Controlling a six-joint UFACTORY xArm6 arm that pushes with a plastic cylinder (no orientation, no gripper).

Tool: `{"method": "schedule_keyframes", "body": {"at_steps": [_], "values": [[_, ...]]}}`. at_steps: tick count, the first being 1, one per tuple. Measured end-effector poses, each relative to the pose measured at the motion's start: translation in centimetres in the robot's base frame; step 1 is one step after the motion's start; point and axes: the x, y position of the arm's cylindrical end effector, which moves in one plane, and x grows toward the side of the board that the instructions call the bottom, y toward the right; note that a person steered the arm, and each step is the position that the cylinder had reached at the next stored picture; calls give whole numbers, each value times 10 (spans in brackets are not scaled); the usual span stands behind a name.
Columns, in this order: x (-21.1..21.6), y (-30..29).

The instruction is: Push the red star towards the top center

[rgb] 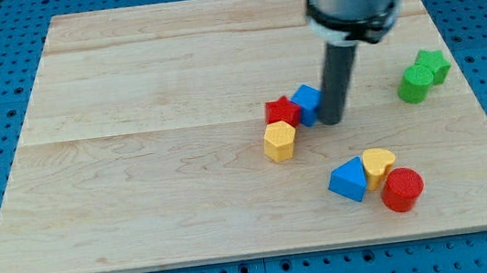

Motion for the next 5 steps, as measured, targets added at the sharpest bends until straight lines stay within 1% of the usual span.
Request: {"method": "schedule_keyframes", "body": {"at_steps": [1, 2, 3, 4, 5], "values": [[1, -12], [19, -19], [26, -63], [1, -89], [-1, -88]]}}
